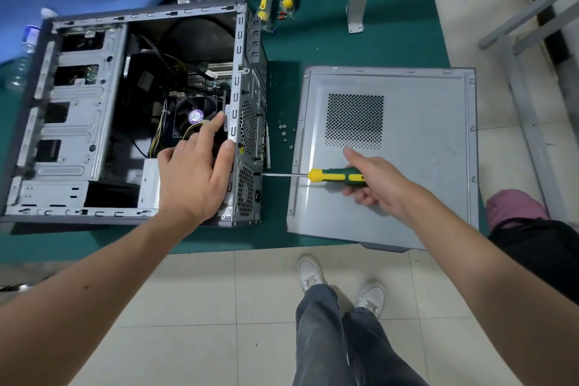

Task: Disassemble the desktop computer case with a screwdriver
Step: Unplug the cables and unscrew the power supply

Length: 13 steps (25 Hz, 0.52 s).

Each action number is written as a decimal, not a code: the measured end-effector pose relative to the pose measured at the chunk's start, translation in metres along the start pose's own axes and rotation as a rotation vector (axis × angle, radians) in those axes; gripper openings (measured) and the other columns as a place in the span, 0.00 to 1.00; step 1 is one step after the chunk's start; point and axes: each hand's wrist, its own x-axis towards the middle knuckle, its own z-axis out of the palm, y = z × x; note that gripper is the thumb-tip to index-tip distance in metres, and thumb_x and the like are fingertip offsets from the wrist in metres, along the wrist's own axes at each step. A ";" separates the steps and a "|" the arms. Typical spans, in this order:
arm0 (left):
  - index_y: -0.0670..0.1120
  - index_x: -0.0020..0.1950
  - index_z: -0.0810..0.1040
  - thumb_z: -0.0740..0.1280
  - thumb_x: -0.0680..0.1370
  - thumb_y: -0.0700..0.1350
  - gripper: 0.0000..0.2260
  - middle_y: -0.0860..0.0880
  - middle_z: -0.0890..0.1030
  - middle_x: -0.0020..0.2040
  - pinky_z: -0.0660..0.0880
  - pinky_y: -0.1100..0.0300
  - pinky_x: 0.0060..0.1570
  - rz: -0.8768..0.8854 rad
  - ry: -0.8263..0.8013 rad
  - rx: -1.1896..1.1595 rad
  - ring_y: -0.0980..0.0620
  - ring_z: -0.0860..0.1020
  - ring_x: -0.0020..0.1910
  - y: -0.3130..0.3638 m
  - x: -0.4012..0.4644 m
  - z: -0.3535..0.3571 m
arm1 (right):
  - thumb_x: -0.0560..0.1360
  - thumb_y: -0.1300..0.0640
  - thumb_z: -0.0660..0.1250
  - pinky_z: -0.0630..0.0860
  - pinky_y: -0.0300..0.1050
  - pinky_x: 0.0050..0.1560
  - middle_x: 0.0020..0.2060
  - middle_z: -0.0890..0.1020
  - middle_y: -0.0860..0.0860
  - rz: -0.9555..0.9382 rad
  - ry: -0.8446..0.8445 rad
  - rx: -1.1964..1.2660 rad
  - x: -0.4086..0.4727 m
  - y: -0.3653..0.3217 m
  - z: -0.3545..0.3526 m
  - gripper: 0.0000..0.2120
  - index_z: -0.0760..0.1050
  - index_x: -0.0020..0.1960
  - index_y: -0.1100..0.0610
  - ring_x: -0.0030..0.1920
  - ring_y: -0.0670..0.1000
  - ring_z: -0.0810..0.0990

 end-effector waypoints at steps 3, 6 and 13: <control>0.56 0.76 0.62 0.48 0.83 0.59 0.22 0.54 0.76 0.47 0.61 0.46 0.62 -0.002 0.002 0.002 0.49 0.75 0.52 0.000 0.000 0.000 | 0.77 0.52 0.70 0.62 0.39 0.24 0.34 0.76 0.55 -0.112 0.044 0.025 0.000 0.000 -0.003 0.08 0.75 0.45 0.56 0.26 0.48 0.68; 0.56 0.75 0.62 0.48 0.83 0.58 0.22 0.55 0.75 0.46 0.61 0.47 0.62 -0.003 0.004 0.003 0.49 0.74 0.52 0.000 0.000 0.000 | 0.72 0.68 0.72 0.71 0.39 0.33 0.42 0.77 0.53 -0.229 0.014 0.215 -0.003 0.000 -0.004 0.11 0.75 0.48 0.54 0.34 0.50 0.75; 0.56 0.75 0.62 0.48 0.83 0.59 0.22 0.57 0.74 0.44 0.61 0.47 0.62 -0.003 0.002 -0.002 0.50 0.74 0.51 0.000 0.000 0.000 | 0.79 0.49 0.66 0.66 0.37 0.24 0.34 0.79 0.54 -0.100 -0.021 -0.052 -0.009 0.008 -0.004 0.11 0.76 0.48 0.57 0.28 0.49 0.70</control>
